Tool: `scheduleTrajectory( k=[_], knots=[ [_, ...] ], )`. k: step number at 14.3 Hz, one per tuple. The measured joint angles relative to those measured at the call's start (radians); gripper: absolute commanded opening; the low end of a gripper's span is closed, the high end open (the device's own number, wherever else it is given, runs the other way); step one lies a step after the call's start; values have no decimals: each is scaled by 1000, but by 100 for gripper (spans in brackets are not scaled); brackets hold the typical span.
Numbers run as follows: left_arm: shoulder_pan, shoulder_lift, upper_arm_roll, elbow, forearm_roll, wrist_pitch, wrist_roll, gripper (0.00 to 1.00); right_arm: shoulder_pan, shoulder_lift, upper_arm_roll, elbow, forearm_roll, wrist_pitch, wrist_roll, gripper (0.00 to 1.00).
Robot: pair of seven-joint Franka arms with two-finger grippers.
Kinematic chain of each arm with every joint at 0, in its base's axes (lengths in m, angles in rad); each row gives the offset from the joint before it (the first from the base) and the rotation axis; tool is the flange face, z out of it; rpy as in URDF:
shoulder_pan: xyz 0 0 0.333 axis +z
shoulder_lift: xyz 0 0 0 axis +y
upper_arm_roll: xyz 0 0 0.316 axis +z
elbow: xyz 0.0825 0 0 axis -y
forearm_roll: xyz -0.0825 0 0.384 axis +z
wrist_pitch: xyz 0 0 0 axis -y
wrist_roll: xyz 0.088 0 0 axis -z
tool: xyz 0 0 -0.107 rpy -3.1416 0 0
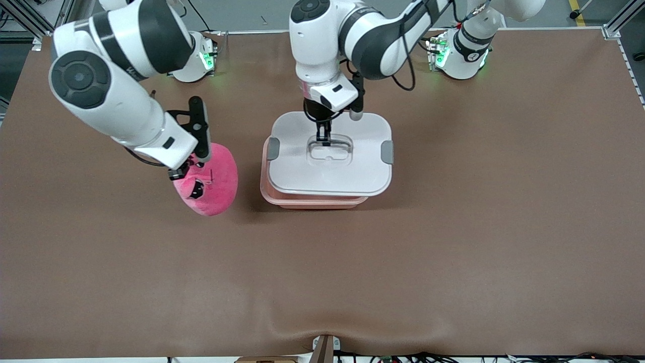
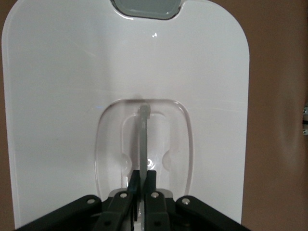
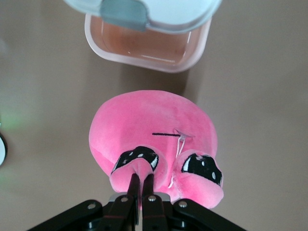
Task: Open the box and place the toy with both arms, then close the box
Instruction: 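Lift the lid off with the left gripper while the right gripper carries the plush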
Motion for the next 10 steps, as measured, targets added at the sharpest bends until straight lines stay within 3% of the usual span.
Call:
scheduleTrajectory(
  k=[10],
  knots=[
    [303,-95,3,1,-193,-123,625,0,170,-1,3,3,3,66,-55,0]
  ],
)
